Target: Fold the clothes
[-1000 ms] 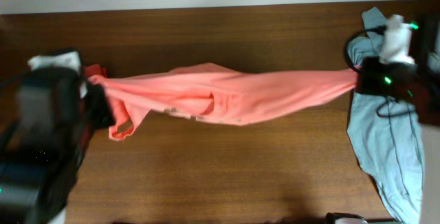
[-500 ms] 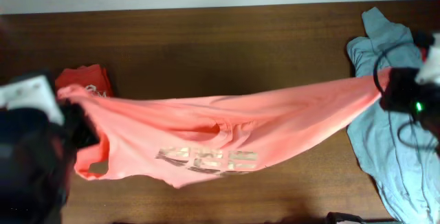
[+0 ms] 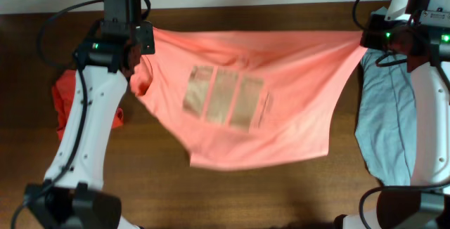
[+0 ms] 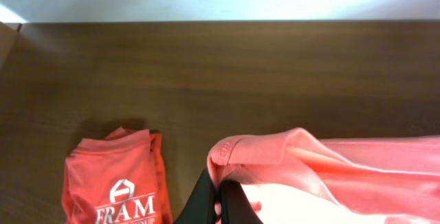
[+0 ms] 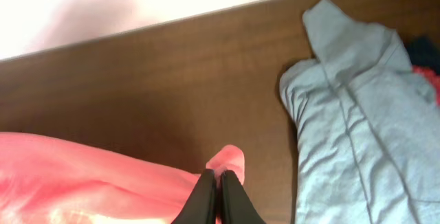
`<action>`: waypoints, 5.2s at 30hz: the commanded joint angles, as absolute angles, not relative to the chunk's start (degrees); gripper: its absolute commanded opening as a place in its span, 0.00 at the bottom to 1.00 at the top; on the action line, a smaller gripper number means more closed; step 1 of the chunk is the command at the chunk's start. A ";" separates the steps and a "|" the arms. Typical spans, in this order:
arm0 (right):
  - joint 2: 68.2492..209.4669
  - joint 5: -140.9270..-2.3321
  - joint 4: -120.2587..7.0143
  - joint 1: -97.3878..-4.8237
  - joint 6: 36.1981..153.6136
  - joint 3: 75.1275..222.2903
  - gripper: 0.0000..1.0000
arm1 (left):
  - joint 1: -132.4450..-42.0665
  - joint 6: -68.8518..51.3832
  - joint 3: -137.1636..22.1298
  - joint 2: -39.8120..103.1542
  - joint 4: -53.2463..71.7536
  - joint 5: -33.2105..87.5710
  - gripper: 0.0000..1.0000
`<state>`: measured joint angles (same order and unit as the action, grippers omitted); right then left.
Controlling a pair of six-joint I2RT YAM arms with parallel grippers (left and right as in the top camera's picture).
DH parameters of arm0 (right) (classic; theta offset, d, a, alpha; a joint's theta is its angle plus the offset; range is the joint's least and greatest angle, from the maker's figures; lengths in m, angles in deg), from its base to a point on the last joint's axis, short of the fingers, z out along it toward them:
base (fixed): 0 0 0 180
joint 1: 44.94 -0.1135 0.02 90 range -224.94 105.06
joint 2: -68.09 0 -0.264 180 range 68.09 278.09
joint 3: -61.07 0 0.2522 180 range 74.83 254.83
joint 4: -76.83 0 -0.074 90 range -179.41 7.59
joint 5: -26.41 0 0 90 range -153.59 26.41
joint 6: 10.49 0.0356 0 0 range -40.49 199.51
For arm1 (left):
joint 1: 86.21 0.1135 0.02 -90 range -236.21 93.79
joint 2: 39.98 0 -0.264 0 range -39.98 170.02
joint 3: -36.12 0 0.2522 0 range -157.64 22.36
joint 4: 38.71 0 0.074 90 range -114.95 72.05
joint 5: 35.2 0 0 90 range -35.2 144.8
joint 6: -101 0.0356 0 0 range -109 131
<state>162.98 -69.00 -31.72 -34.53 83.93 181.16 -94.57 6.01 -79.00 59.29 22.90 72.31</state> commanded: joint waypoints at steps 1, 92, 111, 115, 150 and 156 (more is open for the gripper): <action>160.81 -65.78 -30.62 -34.02 84.87 188.98 0.04 | -90.52 9.53 -87.29 57.71 22.49 72.58 0.00; 164.07 -70.57 -28.55 -25.48 87.26 179.47 0.04 | -86.83 11.65 -58.81 52.60 -3.54 54.09 0.00; 165.75 -61.30 -8.68 -27.69 85.22 196.24 0.04 | -83.59 14.75 -94.76 65.80 41.00 52.38 0.00; 165.75 -60.45 -6.67 -27.69 84.15 187.41 0.04 | -83.79 14.75 -89.41 71.13 48.41 52.40 0.00; 160.73 -52.60 -4.09 -27.21 93.99 147.39 0.04 | -83.75 4.74 -61.39 77.60 60.69 59.27 0.00; 154.54 -52.60 -6.36 -26.13 94.95 144.87 0.04 | -83.81 4.13 -60.75 73.39 57.96 58.63 0.00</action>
